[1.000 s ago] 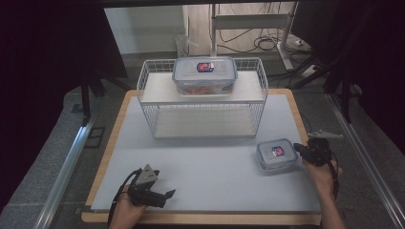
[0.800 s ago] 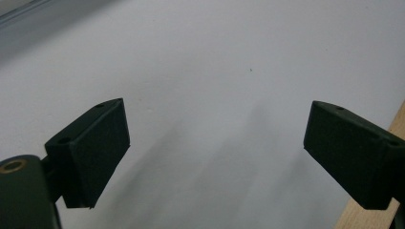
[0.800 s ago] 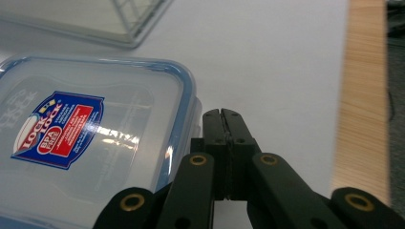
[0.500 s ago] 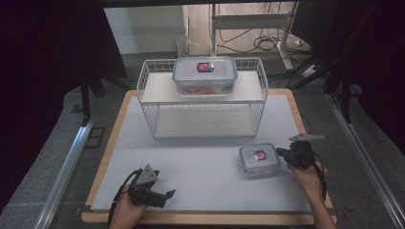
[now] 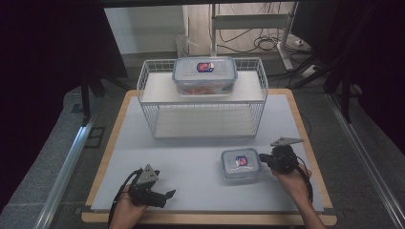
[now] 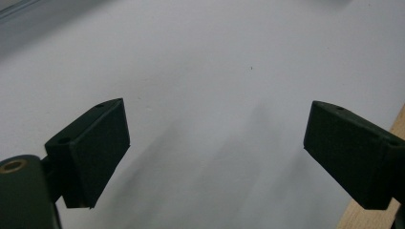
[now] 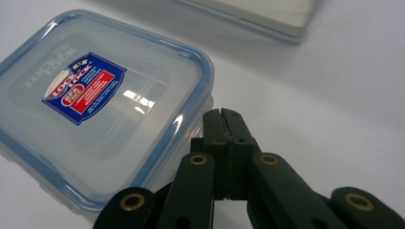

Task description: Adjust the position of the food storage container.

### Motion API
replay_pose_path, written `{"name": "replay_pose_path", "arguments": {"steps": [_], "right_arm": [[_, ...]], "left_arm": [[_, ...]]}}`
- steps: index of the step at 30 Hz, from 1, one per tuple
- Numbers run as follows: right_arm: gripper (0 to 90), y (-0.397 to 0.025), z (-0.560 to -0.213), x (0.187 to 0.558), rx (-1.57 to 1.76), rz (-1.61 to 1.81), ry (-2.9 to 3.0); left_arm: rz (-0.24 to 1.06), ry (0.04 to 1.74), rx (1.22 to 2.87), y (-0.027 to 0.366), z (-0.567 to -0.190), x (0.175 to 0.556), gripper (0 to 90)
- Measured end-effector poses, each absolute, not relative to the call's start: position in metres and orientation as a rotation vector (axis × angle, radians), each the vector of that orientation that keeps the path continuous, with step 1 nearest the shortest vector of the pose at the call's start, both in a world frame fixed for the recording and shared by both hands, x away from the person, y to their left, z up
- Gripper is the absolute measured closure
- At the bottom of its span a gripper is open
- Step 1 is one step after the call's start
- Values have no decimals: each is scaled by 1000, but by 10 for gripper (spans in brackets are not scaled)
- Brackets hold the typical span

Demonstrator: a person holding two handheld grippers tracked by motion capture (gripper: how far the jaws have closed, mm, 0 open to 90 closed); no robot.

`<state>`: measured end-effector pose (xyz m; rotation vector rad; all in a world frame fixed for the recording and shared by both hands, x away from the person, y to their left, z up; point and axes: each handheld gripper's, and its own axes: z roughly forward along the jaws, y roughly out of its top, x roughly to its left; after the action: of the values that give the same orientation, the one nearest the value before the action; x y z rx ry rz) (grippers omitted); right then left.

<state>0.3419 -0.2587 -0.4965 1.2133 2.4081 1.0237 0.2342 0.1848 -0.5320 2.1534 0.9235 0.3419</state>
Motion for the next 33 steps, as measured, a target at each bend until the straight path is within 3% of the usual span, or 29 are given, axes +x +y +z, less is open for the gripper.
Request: {"name": "replay_pose_path", "arguments": {"steps": [27, 33], "right_arm": [[890, -170, -503, 314, 947, 1061, 2607], [807, -181, -496, 311, 934, 1078, 2567]], "left_arm": [[326, 936, 2145, 185, -531, 234, 81], [315, 954, 2124, 188, -530, 234, 82]]}}
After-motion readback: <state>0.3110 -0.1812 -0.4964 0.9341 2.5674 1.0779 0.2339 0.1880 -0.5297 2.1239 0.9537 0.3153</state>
